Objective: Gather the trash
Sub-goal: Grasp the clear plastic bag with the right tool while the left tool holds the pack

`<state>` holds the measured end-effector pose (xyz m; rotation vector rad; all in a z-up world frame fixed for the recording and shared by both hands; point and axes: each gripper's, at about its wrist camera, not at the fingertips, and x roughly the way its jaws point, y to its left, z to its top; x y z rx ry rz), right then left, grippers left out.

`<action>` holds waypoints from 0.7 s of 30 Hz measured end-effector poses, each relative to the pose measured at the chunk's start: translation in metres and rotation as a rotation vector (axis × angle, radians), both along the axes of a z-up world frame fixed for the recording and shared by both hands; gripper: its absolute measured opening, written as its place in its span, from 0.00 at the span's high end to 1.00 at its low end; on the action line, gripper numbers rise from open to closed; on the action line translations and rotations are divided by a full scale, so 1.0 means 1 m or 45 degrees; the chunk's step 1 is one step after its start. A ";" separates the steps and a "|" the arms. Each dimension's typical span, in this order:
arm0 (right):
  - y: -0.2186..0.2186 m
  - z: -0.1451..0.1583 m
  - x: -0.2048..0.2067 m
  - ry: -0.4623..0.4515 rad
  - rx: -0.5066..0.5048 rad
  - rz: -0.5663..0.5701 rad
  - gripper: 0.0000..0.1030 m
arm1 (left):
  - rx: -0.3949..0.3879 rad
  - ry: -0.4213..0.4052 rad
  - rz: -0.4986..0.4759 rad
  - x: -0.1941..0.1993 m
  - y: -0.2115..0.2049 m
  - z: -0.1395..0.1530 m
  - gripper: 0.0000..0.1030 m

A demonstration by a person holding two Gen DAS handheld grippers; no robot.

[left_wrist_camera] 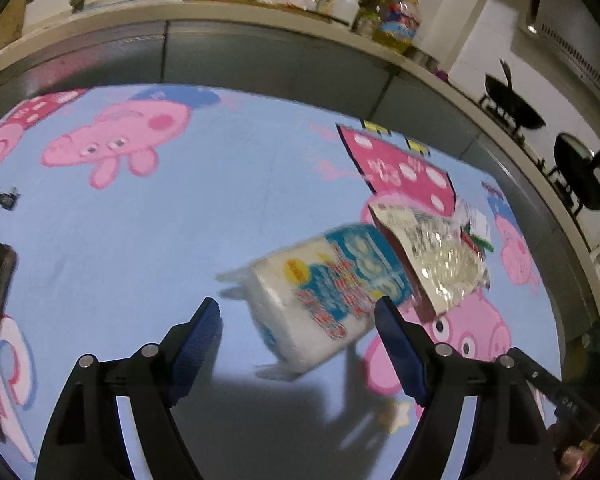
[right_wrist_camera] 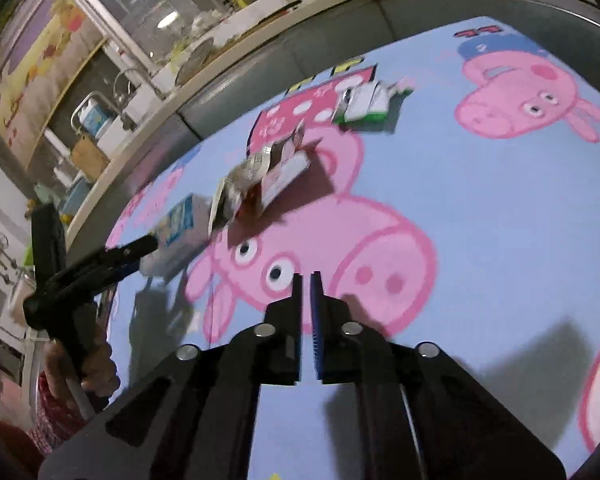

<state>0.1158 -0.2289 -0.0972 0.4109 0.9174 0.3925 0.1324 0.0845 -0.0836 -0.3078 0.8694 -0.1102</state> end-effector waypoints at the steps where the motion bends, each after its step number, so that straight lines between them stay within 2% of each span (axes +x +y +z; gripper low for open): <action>1: -0.003 0.004 0.002 -0.009 0.018 -0.018 0.75 | 0.001 -0.031 0.011 -0.002 0.005 0.006 0.21; 2: -0.005 0.009 0.008 -0.024 0.044 -0.033 0.61 | 0.012 -0.059 0.018 -0.004 0.009 0.010 0.18; 4: -0.001 0.020 0.021 -0.076 0.062 -0.030 0.51 | 0.053 -0.109 0.015 -0.006 0.012 0.017 0.09; 7: 0.029 0.032 0.042 -0.129 -0.002 0.041 0.51 | 0.125 -0.151 -0.067 -0.003 0.008 0.022 0.05; 9: 0.044 0.033 0.055 -0.131 -0.016 0.076 0.51 | 0.217 -0.186 -0.169 0.001 -0.004 0.020 0.04; 13: 0.068 0.032 0.076 -0.115 -0.026 0.121 0.51 | 0.338 -0.204 -0.379 0.008 -0.028 0.011 0.04; 17: 0.087 0.018 0.095 -0.039 -0.067 0.146 0.51 | 0.418 -0.168 -0.447 0.017 -0.040 -0.004 0.04; 18: 0.089 0.012 0.098 -0.012 -0.064 0.152 0.51 | 0.420 -0.155 -0.447 0.021 -0.039 -0.009 0.05; 19: 0.091 0.007 0.099 0.018 -0.044 0.172 0.68 | 0.408 -0.147 -0.444 0.022 -0.038 -0.010 0.19; 20: 0.093 0.005 0.098 0.036 -0.031 0.188 0.81 | 0.387 -0.137 -0.446 0.022 -0.036 -0.012 0.24; 21: 0.095 0.005 0.096 0.038 -0.020 0.196 0.81 | 0.363 -0.137 -0.439 0.021 -0.034 -0.011 0.28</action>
